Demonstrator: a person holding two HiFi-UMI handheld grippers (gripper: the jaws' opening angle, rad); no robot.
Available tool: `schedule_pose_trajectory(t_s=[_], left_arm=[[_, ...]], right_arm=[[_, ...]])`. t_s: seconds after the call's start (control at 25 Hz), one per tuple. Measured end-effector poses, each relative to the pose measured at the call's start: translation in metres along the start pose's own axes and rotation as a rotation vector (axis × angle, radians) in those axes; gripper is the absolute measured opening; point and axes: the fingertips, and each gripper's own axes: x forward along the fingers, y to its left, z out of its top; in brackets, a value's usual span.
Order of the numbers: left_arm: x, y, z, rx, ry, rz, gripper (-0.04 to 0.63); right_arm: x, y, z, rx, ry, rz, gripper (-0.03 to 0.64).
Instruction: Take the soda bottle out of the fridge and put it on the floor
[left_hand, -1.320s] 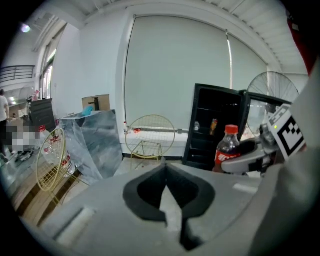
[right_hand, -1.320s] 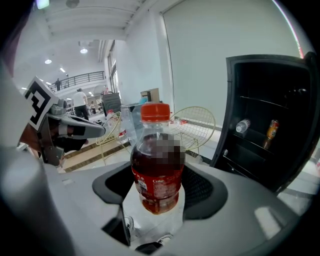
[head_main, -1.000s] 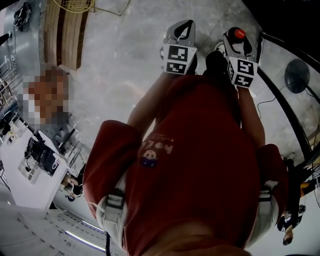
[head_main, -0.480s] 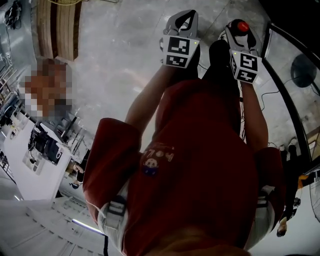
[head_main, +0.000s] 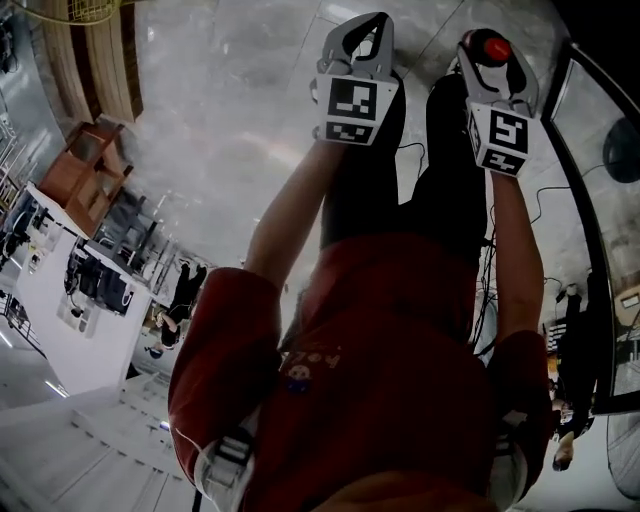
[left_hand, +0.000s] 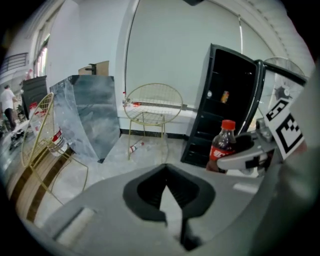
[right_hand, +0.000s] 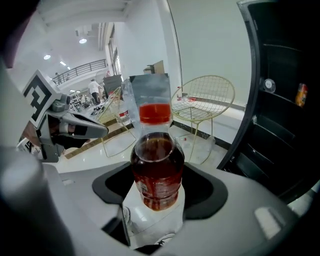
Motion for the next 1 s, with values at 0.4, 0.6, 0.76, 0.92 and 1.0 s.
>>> schedule_pose_trajectory(t_s=[0.4, 0.6, 0.76, 0.92, 1.0], left_arm=[[0.132, 0.024, -0.111, 0.03, -0.011, -0.01, 0.0], [0.2, 0.034, -0.18, 0.072, -0.032, -0.019, -0.001], [0.254, 0.041, -0.234, 0.117, -0.064, -0.049, -0.002], [0.305, 0.047, -0.267, 0.139, -0.105, -0.095, 0.0], [0.329, 0.047, -0.276, 0.166, -0.139, -0.119, 0.0]], right_arm=[[0.12, -0.046, -0.116, -0.008, 0.02, -0.025, 0.298], [0.185, -0.066, -0.175, -0.028, -0.001, -0.028, 0.298], [0.241, -0.076, -0.225, -0.03, -0.012, -0.019, 0.298], [0.294, -0.09, -0.261, -0.038, -0.016, -0.005, 0.298], [0.315, -0.1, -0.272, -0.061, -0.03, 0.017, 0.299]])
